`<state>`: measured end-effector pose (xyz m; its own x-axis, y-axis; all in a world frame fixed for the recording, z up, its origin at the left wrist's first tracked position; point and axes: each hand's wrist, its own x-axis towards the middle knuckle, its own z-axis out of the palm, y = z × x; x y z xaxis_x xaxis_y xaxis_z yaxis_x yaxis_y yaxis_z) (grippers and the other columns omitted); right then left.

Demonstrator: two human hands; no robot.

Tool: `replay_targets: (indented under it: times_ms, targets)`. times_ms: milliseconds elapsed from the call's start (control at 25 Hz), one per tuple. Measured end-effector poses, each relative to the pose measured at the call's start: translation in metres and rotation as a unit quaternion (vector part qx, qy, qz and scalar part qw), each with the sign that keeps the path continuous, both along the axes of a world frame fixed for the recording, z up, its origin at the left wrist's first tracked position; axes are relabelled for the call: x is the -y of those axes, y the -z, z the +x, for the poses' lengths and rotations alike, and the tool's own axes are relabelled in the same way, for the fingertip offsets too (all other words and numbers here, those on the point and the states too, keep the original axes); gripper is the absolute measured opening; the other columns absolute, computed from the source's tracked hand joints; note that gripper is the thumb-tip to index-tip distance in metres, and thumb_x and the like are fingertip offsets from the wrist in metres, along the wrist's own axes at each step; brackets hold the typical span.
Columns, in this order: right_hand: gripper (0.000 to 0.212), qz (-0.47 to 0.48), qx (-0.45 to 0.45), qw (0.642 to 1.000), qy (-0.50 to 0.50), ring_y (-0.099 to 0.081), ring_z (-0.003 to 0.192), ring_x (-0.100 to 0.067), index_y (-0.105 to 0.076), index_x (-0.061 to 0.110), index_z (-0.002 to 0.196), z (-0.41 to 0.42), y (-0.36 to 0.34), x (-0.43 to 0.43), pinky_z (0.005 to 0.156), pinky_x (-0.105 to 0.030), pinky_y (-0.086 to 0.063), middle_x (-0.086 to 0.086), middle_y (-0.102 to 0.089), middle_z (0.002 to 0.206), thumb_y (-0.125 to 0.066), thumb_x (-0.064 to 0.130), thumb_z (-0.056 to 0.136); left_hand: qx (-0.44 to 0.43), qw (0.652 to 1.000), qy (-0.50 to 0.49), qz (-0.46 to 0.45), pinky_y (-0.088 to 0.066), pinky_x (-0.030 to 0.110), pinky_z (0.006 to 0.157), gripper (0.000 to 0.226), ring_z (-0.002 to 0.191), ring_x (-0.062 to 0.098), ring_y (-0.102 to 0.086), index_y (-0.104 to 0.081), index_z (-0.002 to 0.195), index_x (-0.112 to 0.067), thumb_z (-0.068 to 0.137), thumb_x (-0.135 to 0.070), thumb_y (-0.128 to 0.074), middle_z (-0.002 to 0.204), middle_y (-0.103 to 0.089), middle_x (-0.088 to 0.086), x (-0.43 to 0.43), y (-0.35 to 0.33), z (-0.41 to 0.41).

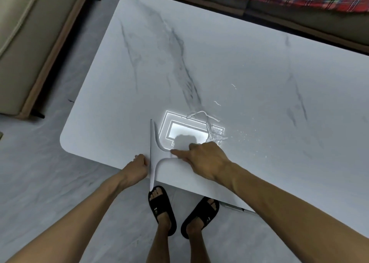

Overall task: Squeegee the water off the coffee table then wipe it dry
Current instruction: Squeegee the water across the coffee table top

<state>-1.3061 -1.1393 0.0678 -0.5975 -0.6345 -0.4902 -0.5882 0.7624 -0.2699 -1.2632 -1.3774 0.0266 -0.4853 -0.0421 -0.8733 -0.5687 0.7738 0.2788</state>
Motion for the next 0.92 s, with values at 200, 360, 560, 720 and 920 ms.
replay_targets:
  times_ms: [200, 360, 560, 720, 920]
  targets:
    - [0.048, 0.027, -0.027, 0.997, 0.073, -0.064, 0.082, -0.028, -0.027, 0.056, 0.142, 0.006, -0.005, -0.081, 0.059, -0.030, -0.035, 0.003, -0.059, 0.092, -0.038, 0.037, 0.099, 0.013, 0.999, 0.008, 0.030, -0.035, 0.034, 0.104, 0.031, 0.131, 0.030, -0.036, -0.043, 0.109, -0.008, 0.083, 0.008, -0.036, 0.142, -0.031, 0.019, -0.002, 0.001, 0.001]
    - [0.043, 0.088, -0.077, 0.983, 0.140, -0.050, 0.057, -0.024, -0.029, 0.057, 0.141, 0.015, -0.030, -0.155, 0.052, -0.029, -0.032, 0.009, -0.036, 0.067, -0.030, 0.043, 0.101, -0.016, 1.000, -0.017, 0.003, -0.035, 0.025, 0.058, 0.018, 0.078, 0.012, -0.047, -0.042, 0.100, -0.010, 0.086, 0.000, -0.037, 0.105, -0.050, 0.011, -0.006, -0.002, 0.000]
    - [0.042, 0.048, -0.055, 0.993, 0.088, -0.064, 0.070, -0.030, -0.030, 0.056, 0.140, 0.004, -0.046, -0.108, 0.055, -0.031, -0.037, 0.004, -0.060, 0.085, -0.027, 0.044, 0.100, -0.176, 0.968, -0.154, -0.095, -0.042, 0.029, 0.054, 0.003, 0.068, 0.023, -0.057, -0.048, 0.091, -0.012, 0.090, -0.013, -0.045, 0.080, -0.059, 0.007, 0.004, -0.008, -0.001]
    - [0.049, -0.019, -0.012, 1.000, -0.020, -0.062, 0.077, -0.032, -0.027, 0.052, 0.144, -0.010, -0.017, 0.026, 0.060, -0.033, -0.042, -0.004, -0.059, 0.096, -0.036, 0.029, 0.102, -0.269, 0.924, -0.235, -0.137, -0.038, 0.026, 0.054, 0.007, 0.070, 0.023, -0.054, -0.052, 0.090, -0.011, 0.089, -0.005, -0.055, 0.084, -0.061, 0.007, 0.043, -0.013, -0.007]
    - [0.056, -0.004, -0.018, 0.998, -0.061, -0.062, 0.084, -0.029, -0.025, 0.047, 0.147, -0.025, 0.011, 0.114, 0.059, -0.032, -0.030, -0.005, -0.059, 0.103, -0.037, 0.021, 0.099, -0.235, 0.935, -0.208, -0.165, -0.042, 0.034, 0.069, 0.012, 0.080, 0.029, -0.053, -0.050, 0.100, -0.011, 0.090, -0.005, -0.049, 0.088, -0.057, 0.006, 0.090, -0.007, -0.005]
